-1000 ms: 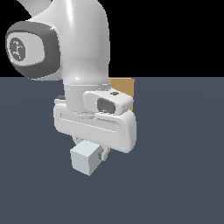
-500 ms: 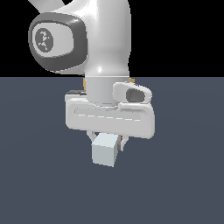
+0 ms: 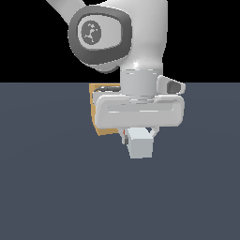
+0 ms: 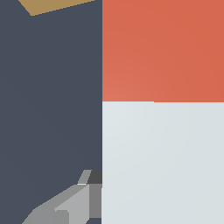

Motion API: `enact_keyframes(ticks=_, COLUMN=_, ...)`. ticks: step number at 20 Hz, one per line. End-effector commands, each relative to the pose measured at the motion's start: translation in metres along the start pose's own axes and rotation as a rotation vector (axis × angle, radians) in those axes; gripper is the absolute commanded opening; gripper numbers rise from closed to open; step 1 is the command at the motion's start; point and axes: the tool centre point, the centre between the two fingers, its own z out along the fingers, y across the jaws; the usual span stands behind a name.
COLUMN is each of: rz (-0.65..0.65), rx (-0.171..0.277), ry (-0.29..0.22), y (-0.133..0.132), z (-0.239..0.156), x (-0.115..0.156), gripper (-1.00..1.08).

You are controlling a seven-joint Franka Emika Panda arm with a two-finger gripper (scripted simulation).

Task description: Insert the peg into the horizontal hole in a box.

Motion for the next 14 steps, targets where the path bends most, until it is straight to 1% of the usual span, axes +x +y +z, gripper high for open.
enact_keyframes(ticks=1, rz=-0.075, rx=-0.004, ry=-0.001, y=0.012, z=-0.007, x=0.008, gripper=-1.00)
enact_keyframes(ticks=8, rz=-0.206, rx=-0.004, ry=0.000, y=0.028, z=-0.014, x=0.026, gripper=-1.00)
enact_keyframes(ticks=14, rz=-0.242, rx=-0.003, ry=0.000, y=0.032, z=-0.016, x=0.032, gripper=-1.00)
